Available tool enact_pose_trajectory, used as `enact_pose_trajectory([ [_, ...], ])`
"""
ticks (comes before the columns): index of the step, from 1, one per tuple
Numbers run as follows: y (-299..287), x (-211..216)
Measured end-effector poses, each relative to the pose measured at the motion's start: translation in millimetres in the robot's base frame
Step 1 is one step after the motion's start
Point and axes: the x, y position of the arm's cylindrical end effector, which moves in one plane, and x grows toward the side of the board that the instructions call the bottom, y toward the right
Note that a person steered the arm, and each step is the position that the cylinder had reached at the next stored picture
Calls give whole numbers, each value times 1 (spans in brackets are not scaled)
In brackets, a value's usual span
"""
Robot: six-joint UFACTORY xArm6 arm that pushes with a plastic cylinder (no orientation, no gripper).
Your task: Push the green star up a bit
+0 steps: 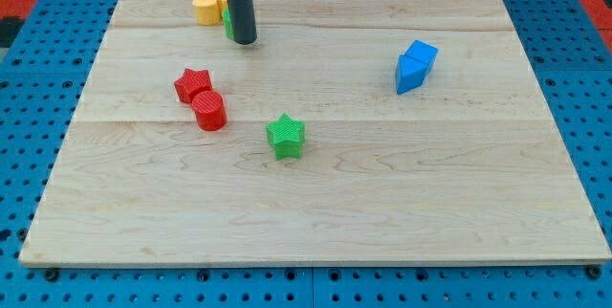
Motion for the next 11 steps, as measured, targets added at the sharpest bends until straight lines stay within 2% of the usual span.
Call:
enact_pose_trajectory([
  [1, 65, 42],
  [2, 131, 107],
  [3, 143, 176],
  [4, 129, 221],
  [5, 105, 232],
  [9, 87, 240],
  [11, 79, 216],
])
